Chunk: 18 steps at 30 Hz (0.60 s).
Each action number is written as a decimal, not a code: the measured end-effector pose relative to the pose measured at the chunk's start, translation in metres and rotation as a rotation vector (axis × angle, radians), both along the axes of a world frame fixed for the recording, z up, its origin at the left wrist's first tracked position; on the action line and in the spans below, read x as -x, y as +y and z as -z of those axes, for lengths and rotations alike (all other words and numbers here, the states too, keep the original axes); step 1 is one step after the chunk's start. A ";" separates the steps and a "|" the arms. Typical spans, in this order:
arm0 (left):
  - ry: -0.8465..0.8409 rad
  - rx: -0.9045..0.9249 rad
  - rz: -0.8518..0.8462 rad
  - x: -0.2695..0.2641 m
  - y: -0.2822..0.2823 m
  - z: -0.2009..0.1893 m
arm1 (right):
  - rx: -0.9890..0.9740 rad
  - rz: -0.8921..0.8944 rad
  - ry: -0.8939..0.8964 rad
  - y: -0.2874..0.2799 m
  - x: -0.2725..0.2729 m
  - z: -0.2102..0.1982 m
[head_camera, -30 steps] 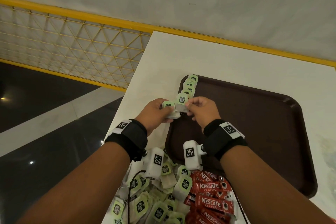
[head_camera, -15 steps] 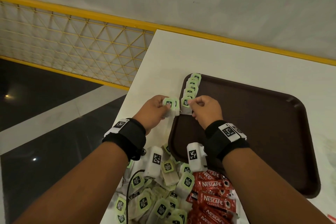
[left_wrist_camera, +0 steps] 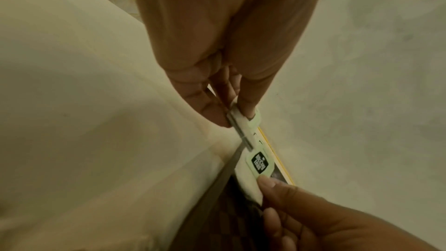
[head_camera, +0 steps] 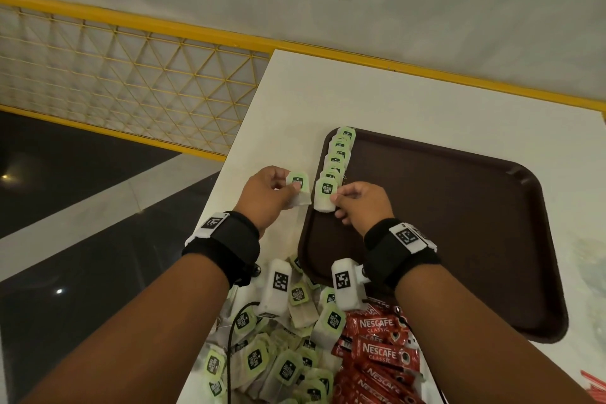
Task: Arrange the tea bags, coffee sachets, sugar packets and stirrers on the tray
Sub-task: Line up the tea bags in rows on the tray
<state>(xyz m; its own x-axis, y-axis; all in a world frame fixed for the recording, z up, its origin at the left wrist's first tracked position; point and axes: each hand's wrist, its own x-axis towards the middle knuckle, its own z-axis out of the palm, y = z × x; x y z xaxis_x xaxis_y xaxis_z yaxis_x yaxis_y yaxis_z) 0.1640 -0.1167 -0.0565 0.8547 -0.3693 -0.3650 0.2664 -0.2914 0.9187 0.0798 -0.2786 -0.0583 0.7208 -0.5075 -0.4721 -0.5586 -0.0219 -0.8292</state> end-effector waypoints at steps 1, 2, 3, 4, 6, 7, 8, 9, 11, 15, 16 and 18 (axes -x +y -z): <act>-0.006 -0.011 -0.002 0.000 0.002 -0.001 | -0.001 0.024 0.012 -0.001 -0.002 0.002; -0.016 -0.025 0.001 -0.001 0.003 -0.002 | -0.001 0.043 0.025 -0.002 -0.004 0.004; -0.024 -0.036 0.004 0.000 0.004 -0.003 | -0.003 0.058 0.035 -0.002 -0.006 0.006; -0.021 -0.036 0.005 0.000 0.004 -0.003 | -0.003 0.068 0.044 -0.002 -0.008 0.007; 0.005 -0.026 0.006 0.000 0.004 -0.004 | 0.010 0.086 0.061 -0.002 -0.009 0.011; 0.018 -0.021 0.007 0.000 0.004 -0.004 | 0.024 0.094 0.070 -0.001 -0.010 0.011; 0.029 -0.014 0.008 0.001 0.004 -0.004 | 0.043 0.101 0.075 -0.001 -0.010 0.011; 0.038 -0.005 0.010 0.002 0.004 -0.004 | 0.069 0.104 0.079 0.000 -0.009 0.009; 0.049 0.004 0.020 0.003 0.003 -0.004 | 0.149 0.087 0.059 0.000 -0.006 0.001; 0.041 -0.007 0.051 0.006 -0.003 -0.006 | 0.074 -0.070 -0.082 0.007 0.005 -0.019; 0.044 -0.005 0.060 0.007 -0.005 -0.007 | 0.022 -0.124 -0.092 0.010 0.008 -0.021; 0.044 0.000 0.084 0.010 -0.009 -0.010 | -0.026 -0.168 -0.095 0.014 0.012 -0.021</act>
